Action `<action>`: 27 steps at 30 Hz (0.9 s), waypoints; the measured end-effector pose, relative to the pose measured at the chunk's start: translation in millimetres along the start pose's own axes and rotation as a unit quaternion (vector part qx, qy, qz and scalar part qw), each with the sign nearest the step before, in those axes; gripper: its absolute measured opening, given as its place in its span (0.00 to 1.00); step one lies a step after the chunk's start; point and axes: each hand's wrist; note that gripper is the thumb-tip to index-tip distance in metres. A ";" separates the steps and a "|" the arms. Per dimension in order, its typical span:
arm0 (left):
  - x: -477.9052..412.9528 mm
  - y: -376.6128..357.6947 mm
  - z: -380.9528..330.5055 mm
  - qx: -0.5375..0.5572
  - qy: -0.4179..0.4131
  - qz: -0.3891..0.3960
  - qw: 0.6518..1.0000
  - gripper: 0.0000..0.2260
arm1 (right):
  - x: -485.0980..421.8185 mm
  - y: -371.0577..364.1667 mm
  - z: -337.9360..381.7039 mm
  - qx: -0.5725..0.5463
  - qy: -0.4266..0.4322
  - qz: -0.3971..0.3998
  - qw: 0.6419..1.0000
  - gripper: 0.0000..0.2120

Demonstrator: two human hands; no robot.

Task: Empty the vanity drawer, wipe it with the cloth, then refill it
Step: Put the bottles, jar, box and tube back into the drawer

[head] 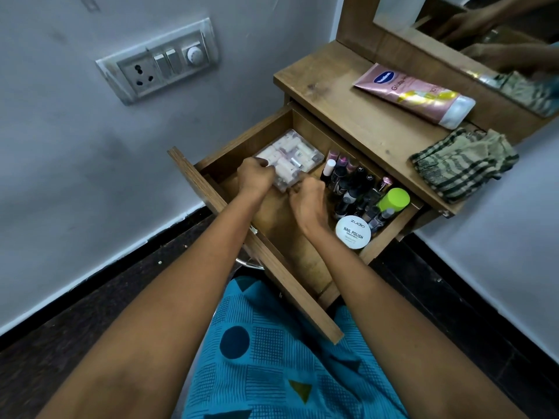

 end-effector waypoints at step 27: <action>15.4 -106.7 -111.3 -0.040 -0.254 0.072 0.964 0.15 | -64.0 191.0 -78.6 0.073 -0.038 -0.265 0.961 0.20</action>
Point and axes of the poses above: each hand's wrist, its own x-axis away from the middle knuckle, its own y-axis out of the back of the hand, z = x × y, and after that the axes turned 10 degrees about x, right-handed
